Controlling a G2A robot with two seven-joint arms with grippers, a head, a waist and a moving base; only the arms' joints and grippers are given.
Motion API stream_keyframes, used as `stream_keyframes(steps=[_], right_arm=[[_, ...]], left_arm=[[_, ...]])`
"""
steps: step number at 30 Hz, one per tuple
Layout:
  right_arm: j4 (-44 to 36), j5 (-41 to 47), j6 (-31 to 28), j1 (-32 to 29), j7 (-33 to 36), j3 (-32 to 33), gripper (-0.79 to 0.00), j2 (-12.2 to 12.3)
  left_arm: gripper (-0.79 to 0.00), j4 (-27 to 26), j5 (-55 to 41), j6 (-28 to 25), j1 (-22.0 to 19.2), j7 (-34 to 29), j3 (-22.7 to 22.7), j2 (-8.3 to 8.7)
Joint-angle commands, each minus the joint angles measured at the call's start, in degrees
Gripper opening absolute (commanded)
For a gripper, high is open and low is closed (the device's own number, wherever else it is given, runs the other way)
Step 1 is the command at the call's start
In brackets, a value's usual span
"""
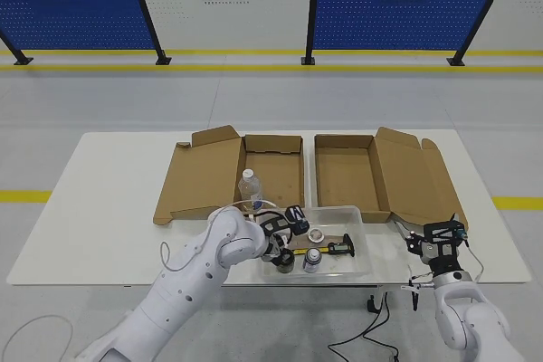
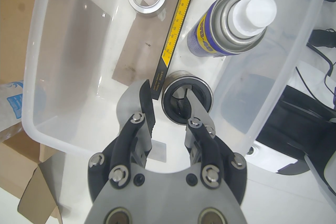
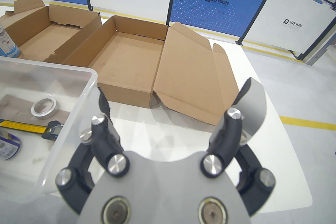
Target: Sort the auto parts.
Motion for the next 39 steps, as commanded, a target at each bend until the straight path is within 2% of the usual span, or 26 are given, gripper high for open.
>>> stream_keyframes(steps=[1,9,12,14,15,21,28,34,39], right_arm=[[0.00,0.00,0.00,0.00,0.00,0.00,0.000,0.00],[0.00,0.00,0.00,0.00,0.00,0.00,0.000,0.00],[0.00,0.00,0.00,0.00,0.00,0.00,0.000,0.00],[0.00,0.00,0.00,0.00,0.00,0.00,0.000,0.00],[0.00,0.00,0.00,0.00,0.00,0.00,0.000,0.00],[0.00,0.00,0.00,0.00,0.00,0.00,0.000,0.00],[0.00,0.00,0.00,0.00,0.00,0.00,0.000,0.00],[0.00,0.00,0.00,0.00,0.00,0.00,0.000,0.00],[0.00,0.00,0.00,0.00,0.00,0.00,0.000,0.00]], left_arm=[[-0.545,0.38,-0.10,0.11,-0.17,0.07,0.35,-0.04],[-0.570,2.54,-0.09,0.74,-1.30,0.90,2.31,-0.38],[-0.640,3.21,-0.31,0.88,-1.66,1.20,2.88,-0.50],[-0.767,3.51,-0.40,0.98,-1.83,1.28,3.09,-0.54],[-0.785,3.61,-0.41,0.97,-1.92,1.40,3.21,-0.54],[-0.785,2.28,-0.52,0.97,-1.56,3.07,2.25,-0.14],[-0.785,-2.41,0.05,0.95,0.66,5.40,-0.80,1.02],[-0.785,-7.88,0.20,1.40,3.28,7.48,-4.57,2.21],[-0.785,-13.61,-3.29,2.65,6.81,7.75,-8.61,3.25]])
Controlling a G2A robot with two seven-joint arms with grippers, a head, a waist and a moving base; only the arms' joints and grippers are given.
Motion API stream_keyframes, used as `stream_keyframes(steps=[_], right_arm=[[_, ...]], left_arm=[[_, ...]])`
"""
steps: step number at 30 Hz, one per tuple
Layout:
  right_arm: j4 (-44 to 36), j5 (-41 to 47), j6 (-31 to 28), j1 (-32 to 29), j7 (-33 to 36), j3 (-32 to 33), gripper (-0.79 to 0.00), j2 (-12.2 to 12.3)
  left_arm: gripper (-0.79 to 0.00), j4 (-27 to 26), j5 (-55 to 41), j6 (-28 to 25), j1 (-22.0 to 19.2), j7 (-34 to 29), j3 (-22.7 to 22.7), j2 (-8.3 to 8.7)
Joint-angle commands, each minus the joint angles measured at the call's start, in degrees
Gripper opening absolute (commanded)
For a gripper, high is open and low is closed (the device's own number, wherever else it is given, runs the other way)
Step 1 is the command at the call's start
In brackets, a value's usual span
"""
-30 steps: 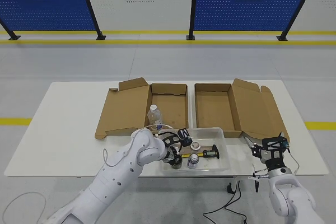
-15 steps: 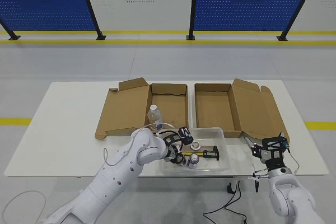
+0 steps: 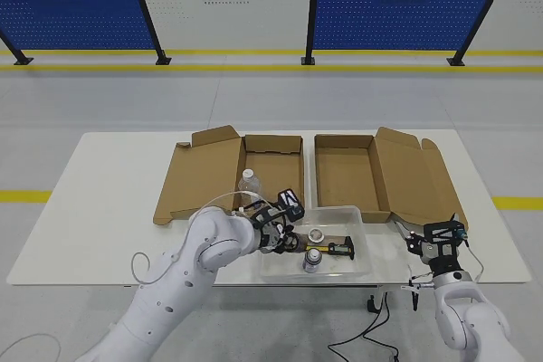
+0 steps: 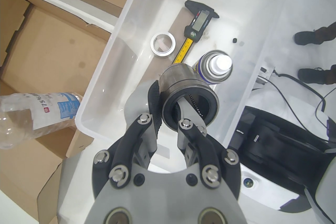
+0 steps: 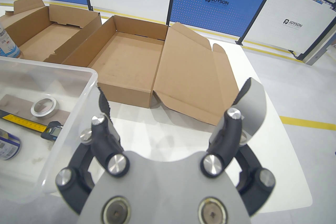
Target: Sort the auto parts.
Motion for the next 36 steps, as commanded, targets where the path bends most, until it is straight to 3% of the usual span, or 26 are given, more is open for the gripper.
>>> stream_keyframes(steps=[1,10,19,25,36], right_arm=[[0.00,0.00,0.00,0.00,0.00,0.00,0.000,0.00],[0.00,0.00,0.00,0.00,0.00,0.00,0.000,0.00],[0.00,0.00,0.00,0.00,0.00,0.00,0.000,0.00],[0.00,0.00,0.00,0.00,0.00,0.00,0.000,0.00],[0.00,0.00,0.00,0.00,0.00,0.00,0.000,0.00]], left_arm=[[-0.785,-1.89,-1.78,0.35,1.35,0.01,-1.27,0.31],[-0.785,-7.74,-5.33,-0.13,5.13,-1.38,-5.18,1.70],[-0.785,-6.71,-4.92,2.49,2.38,4.01,-6.01,1.80],[-0.785,-1.80,1.23,8.22,-2.12,13.48,-3.33,0.82],[-0.785,12.24,10.45,16.24,-8.72,20.94,5.15,-1.74]])
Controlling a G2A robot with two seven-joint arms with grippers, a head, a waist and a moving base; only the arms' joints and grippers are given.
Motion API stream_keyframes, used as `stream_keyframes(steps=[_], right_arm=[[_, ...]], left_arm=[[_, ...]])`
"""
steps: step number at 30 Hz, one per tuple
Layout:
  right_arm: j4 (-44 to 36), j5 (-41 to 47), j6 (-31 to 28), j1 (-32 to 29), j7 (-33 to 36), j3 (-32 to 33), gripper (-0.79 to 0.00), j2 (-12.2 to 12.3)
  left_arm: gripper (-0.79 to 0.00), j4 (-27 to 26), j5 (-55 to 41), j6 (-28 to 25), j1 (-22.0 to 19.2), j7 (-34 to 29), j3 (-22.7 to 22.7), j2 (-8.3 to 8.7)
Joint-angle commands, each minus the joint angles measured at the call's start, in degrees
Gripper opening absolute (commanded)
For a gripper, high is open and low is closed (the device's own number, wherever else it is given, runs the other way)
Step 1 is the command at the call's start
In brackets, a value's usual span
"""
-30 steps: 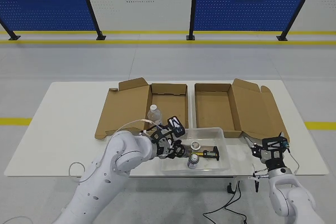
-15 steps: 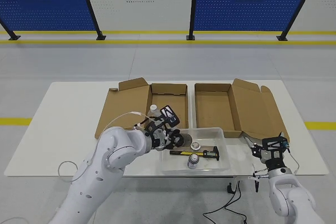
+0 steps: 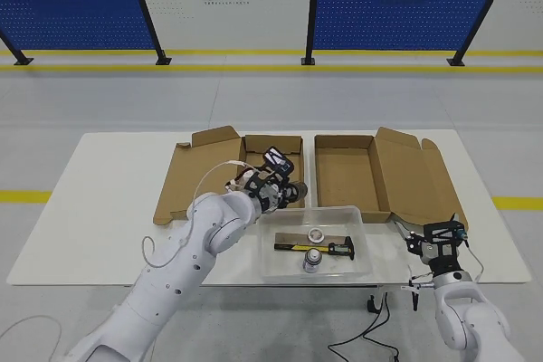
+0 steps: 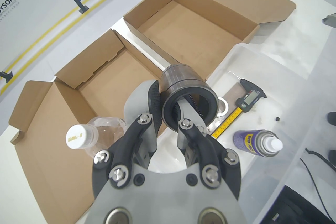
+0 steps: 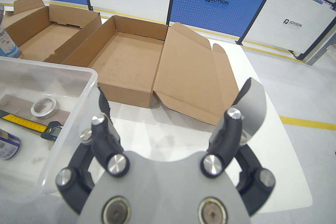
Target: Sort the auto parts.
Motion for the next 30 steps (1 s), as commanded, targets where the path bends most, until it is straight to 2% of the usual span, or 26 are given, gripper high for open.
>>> stream_keyframes(steps=[1,14,22,30], right_arm=[[0.00,0.00,0.00,0.00,0.00,0.00,0.000,0.00],[0.00,0.00,0.00,0.00,0.00,0.00,0.000,0.00],[0.00,0.00,0.00,0.00,0.00,0.00,0.000,0.00],[0.00,0.00,0.00,0.00,0.00,0.00,0.000,0.00]], left_arm=[[-0.785,2.53,0.39,1.21,-0.62,0.49,1.15,-0.45],[-0.785,16.65,2.71,8.58,-6.55,-0.37,6.07,-3.64],[-0.785,19.64,2.54,9.25,-7.80,-2.29,6.13,-4.56],[-0.785,20.28,4.00,8.67,-8.11,-5.12,6.45,-5.08]])
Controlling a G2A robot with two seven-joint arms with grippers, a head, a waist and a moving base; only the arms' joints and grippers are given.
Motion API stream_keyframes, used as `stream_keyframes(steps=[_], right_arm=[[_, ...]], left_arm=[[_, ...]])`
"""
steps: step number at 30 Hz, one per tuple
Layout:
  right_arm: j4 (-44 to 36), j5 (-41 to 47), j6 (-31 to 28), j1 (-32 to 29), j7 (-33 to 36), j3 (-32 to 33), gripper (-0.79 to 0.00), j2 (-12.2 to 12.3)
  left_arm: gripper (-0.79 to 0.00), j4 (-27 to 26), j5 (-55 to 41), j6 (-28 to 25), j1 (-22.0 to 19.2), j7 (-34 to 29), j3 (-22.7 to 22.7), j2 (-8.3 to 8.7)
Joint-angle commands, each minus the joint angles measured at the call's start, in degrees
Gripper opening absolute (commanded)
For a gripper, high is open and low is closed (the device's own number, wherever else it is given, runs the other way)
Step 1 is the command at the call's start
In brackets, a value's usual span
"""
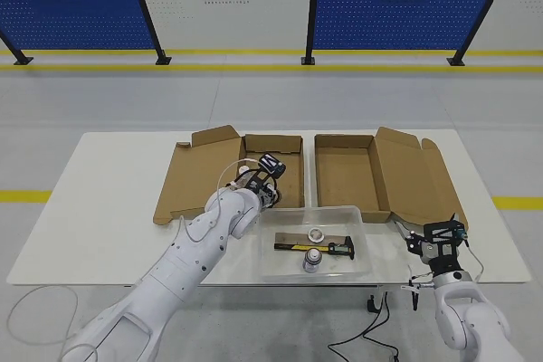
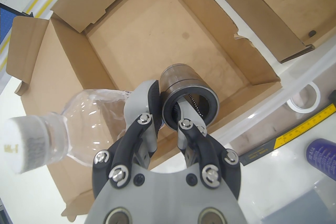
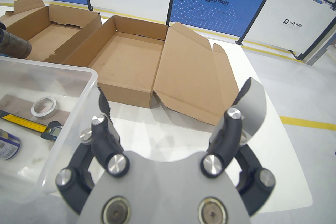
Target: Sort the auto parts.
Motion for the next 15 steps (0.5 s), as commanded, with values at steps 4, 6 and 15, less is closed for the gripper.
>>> stream_keyframes(steps=[4,6,15], right_arm=[[0.00,0.00,0.00,0.00,0.00,0.00,0.000,0.00],[0.00,0.00,0.00,0.00,0.00,0.00,0.000,0.00],[0.00,0.00,0.00,0.00,0.00,0.00,0.000,0.00]], left_arm=[[-0.730,0.50,0.28,-0.21,-0.06,-0.69,-0.12,-0.30],[-0.717,0.83,1.49,-0.37,-0.21,-0.75,0.13,-0.39],[-0.643,1.51,2.25,-1.00,-0.36,-0.02,-0.09,-0.97]])
